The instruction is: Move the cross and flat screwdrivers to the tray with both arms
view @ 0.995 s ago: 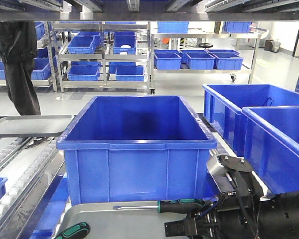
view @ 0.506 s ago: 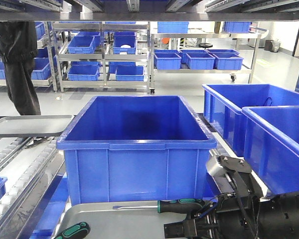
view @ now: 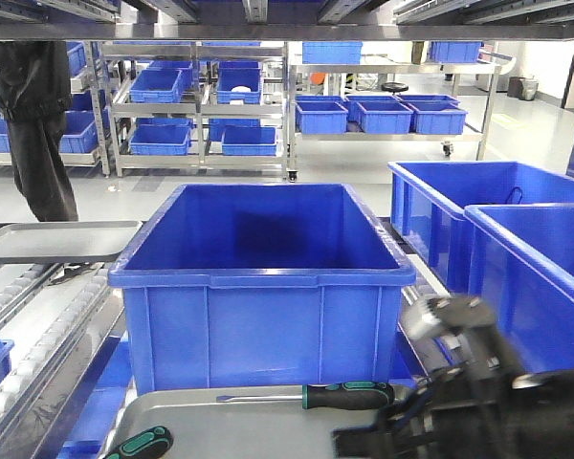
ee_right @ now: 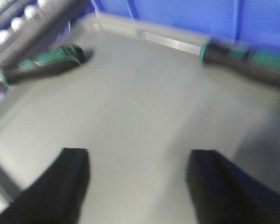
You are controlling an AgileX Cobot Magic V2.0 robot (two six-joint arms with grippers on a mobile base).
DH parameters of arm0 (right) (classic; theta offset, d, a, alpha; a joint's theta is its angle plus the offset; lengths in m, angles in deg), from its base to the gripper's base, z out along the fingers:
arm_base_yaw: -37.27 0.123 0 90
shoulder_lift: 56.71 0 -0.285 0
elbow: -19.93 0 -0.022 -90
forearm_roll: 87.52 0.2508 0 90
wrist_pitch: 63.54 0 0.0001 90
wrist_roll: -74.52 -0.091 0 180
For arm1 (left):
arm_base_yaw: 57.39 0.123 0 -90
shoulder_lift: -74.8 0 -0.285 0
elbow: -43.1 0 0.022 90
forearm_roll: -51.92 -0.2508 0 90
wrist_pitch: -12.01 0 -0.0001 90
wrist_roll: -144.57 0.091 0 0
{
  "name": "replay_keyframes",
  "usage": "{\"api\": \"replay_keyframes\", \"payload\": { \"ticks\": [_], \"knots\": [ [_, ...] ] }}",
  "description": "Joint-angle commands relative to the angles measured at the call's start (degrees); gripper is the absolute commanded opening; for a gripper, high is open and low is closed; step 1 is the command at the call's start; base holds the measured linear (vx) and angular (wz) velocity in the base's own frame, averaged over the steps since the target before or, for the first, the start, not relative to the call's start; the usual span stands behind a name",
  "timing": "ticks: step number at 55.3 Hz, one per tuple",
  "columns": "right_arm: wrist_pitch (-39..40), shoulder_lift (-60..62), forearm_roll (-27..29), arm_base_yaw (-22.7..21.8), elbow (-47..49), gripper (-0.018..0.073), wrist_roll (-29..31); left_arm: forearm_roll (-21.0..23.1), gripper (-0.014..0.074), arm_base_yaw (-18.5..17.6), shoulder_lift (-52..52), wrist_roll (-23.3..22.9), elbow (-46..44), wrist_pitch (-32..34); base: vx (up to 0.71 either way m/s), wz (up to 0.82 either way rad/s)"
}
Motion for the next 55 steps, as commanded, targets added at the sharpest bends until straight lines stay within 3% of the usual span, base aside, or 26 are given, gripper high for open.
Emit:
{"api": "replay_keyframes", "payload": {
  "ticks": [1, 8, 20, 25, 38, 44, 50, 55],
  "knots": [
    [2.0, 7.3, -3.7, -0.2, 1.5, 0.0397, -4.0, 0.0, -0.0006, 0.0, -0.2, -0.6, -1.4, 4.1, 0.0, 0.0],
    [6.3, 17.6, -15.7, -0.2, -3.0, 0.0275, -14.8, 0.0, -0.0006, 0.0, -0.2, -0.6, -1.4, 4.1, 0.0, 0.0],
    [15.9, 37.1, -38.6, -0.6, -20.6, 0.0016, -34.1, 0.0, -0.0006, 0.0, -0.2, -0.6, -1.4, 4.1, 0.0, 0.0],
    [18.5, 46.1, -42.1, -4.4, -28.8, -0.0013, -37.0, 0.0, -0.0006, 0.0, -0.2, -0.6, -1.4, 4.1, 0.0, 0.0],
    [19.0, 66.3, -47.5, -16.9, -42.6, -0.0011, -37.1, 0.0, -0.0006, 0.0, -0.2, -0.6, -1.4, 4.1, 0.0, 0.0],
    [21.7, 73.7, -50.0, -18.2, -48.4, -0.0011, -37.1, 0.0, -0.0006, 0.0, -0.2, -0.6, -1.4, 4.1, 0.0, 0.0],
    [31.2, 72.7, -51.0, -17.7, -55.4, -0.0009, -37.3, 0.0, -0.0006, 0.0, -0.3, -0.6, -1.4, 4.1, 0.0, 0.0],
    [28.4, 73.1, -50.8, -17.7, -54.9, -0.0008, -37.5, 0.0, -0.0006, 0.0, -0.3, -0.6, -1.4, 4.1, 0.0, 0.01]
  ]
}}
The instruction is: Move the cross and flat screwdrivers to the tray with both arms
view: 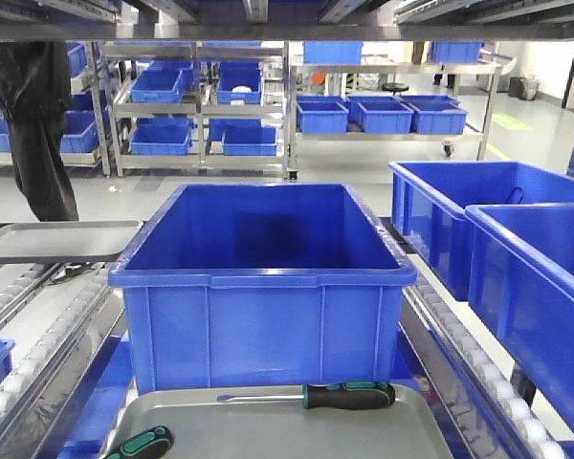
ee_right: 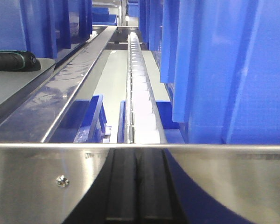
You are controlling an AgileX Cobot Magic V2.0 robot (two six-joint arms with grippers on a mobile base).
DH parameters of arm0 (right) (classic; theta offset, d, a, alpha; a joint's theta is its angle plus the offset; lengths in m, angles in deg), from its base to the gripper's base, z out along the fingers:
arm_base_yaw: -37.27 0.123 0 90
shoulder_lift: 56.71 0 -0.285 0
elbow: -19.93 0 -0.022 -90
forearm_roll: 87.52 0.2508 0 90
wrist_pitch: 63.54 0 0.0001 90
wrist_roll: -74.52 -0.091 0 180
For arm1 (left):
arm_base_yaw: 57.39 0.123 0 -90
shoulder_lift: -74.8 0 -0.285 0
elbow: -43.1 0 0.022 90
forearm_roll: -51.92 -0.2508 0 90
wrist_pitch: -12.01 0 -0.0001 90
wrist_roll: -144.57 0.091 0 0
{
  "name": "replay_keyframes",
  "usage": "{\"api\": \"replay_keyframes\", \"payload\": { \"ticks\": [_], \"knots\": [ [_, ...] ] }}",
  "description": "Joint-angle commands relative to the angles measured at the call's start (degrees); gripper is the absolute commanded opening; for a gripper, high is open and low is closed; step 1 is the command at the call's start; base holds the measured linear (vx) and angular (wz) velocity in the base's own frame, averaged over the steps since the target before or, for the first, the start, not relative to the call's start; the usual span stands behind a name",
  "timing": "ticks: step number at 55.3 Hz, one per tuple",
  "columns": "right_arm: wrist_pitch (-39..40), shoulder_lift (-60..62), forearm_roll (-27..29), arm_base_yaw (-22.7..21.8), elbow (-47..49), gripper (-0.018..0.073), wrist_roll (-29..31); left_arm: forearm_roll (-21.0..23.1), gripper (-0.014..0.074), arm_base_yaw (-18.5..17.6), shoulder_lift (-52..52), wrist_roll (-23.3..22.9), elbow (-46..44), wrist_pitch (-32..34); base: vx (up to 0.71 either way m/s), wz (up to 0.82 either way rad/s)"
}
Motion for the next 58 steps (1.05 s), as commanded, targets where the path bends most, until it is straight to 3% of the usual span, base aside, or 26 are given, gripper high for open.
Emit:
{"api": "replay_keyframes", "payload": {
  "ticks": [1, 58],
  "knots": [
    [7.3, 0.5, -0.9, -0.1, -0.6, -0.0008, -0.3, 0.0, -0.0006, 0.0, -0.2, -0.5, -1.4, 4.2, 0.0, 0.0],
    [7.3, 0.4, -0.8, -0.2, -0.6, -0.0008, 0.2, 0.0, -0.0006, 0.0, -0.2, -0.5, -1.4, 4.2, 0.0, 0.0]
  ]
}}
